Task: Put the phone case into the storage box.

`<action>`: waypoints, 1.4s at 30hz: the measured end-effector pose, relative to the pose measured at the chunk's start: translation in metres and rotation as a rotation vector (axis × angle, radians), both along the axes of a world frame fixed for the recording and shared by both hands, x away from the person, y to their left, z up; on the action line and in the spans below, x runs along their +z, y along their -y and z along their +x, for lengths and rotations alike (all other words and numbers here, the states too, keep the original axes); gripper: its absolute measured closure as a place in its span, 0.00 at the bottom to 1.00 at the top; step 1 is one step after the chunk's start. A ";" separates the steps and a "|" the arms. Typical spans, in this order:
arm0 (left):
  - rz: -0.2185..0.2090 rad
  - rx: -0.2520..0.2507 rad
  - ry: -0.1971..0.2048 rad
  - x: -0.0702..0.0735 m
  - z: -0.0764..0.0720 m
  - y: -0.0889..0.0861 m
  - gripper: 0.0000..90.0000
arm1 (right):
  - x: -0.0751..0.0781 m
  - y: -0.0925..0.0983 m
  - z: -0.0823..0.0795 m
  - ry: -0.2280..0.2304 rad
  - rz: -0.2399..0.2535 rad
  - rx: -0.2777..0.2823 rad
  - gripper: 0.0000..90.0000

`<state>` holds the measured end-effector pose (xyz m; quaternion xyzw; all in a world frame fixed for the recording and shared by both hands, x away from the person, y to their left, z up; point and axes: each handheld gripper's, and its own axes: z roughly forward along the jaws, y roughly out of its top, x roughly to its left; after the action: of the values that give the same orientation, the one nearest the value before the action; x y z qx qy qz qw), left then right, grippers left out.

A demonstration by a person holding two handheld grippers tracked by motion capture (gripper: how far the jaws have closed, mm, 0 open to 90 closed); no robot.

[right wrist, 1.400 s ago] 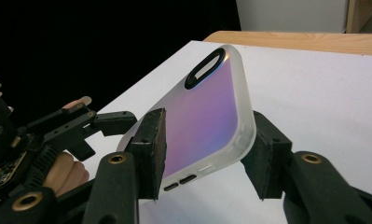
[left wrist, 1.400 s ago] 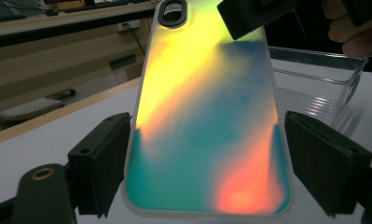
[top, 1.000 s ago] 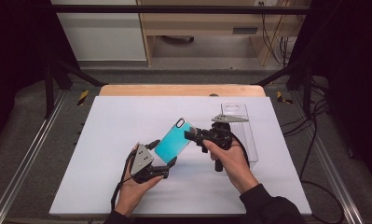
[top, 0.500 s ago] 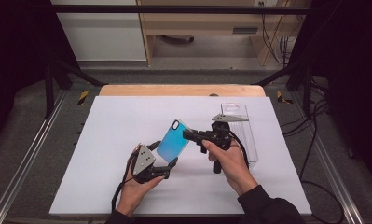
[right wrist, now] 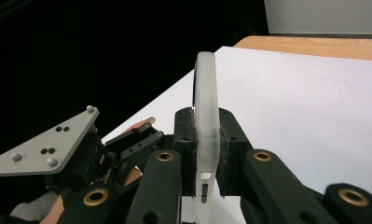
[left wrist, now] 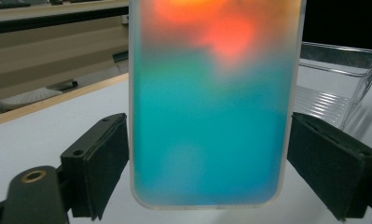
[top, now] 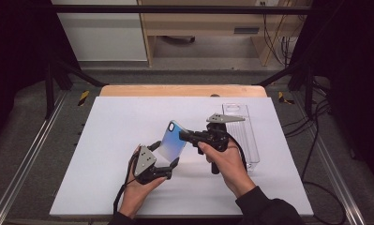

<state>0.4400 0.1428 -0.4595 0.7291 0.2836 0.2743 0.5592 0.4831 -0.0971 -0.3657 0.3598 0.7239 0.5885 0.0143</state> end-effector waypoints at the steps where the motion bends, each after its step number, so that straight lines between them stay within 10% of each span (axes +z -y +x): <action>1: -0.005 -0.002 -0.006 0.000 0.000 0.000 0.12 | 0.000 0.000 0.001 0.008 -0.008 -0.001 0.90; 23: -0.064 -0.011 -0.051 0.004 -0.006 -0.020 0.04 | 0.010 0.028 0.025 0.073 -0.111 -0.058 0.90; 42: -0.123 0.115 -0.045 0.006 -0.029 -0.086 0.03 | 0.032 0.049 0.048 0.124 -0.174 -0.058 0.90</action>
<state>0.4109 0.2293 -0.4530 0.6818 0.3541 0.2716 0.5797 0.5314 -0.1456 -0.3341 0.3407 0.7594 0.5437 0.1073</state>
